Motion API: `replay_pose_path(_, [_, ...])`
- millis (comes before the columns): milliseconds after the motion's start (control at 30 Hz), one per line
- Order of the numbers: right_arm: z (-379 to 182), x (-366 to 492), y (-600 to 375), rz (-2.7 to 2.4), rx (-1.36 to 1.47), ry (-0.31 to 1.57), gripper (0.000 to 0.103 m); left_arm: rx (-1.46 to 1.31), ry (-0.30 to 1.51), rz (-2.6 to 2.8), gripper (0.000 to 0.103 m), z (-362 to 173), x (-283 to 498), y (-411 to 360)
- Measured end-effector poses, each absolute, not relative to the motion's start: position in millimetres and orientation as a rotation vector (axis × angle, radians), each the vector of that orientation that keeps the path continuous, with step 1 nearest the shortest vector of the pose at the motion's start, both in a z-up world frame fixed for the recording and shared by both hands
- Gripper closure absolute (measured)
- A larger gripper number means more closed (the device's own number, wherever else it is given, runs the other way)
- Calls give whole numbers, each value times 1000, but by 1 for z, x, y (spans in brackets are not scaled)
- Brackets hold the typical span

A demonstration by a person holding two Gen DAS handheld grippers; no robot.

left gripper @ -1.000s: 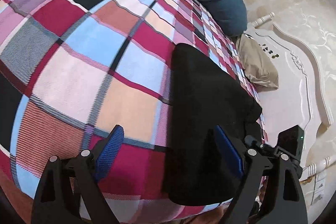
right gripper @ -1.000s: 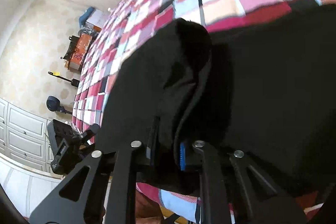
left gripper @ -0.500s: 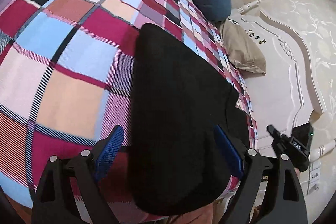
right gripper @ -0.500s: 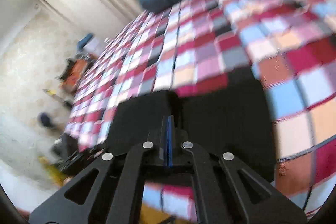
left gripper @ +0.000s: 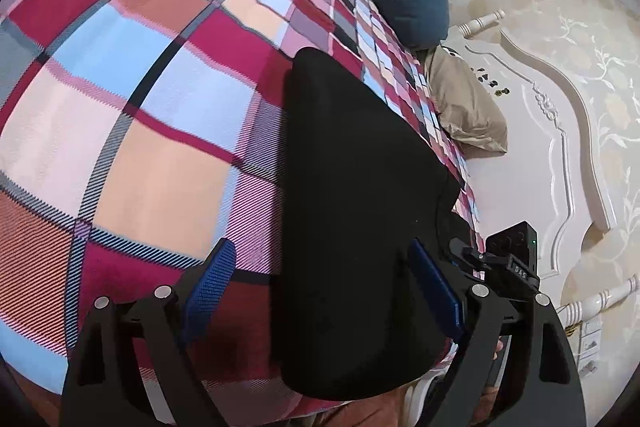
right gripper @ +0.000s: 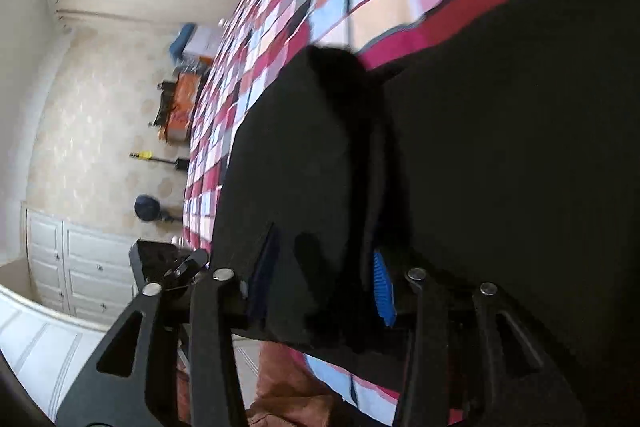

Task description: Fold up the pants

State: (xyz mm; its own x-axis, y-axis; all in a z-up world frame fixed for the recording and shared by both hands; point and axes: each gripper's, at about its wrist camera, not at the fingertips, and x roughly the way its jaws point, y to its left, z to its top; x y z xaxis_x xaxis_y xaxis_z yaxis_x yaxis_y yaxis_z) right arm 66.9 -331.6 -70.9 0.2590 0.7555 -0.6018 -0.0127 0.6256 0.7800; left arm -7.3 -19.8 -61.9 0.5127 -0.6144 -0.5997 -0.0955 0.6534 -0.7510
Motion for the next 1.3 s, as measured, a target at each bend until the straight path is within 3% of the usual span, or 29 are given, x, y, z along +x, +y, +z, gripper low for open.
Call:
replay_pose_path(33, [-71,68,-326,599,740,1220,90,-836,1007,-361,17,-64,-7,-18])
replay_pose_path(300, [-23,53,-334,570,646,1097,92,-842,989,-386,17,-59,-9,-18])
replay_pose_path(500, [16,30,-396,459,610,984,92,-865,992,-438,17,-54,-2,-32])
replay_pose_path(900, [-49,19,-469,348,783,1030,89,-822,1055,-525,17,-60,9,-79])
replay_pose_path(1000, [-41,8,-481,335,807,991,66,-839,1055,-542,17,-63,7,-80])
replay_pose_path(1033, [-37,2,-485,347,808,973,48,-853,1056,-548,17,-64,6,-78])
replay_pose_path(1100, [-30,-10,-492,346,812,949,28,-897,1064,-565,17,-69,4,-75])
replay_pose_path(1300, [-47,-24,-492,318,801,1016,25,-1003,1110,-634,17,-81,0,-76])
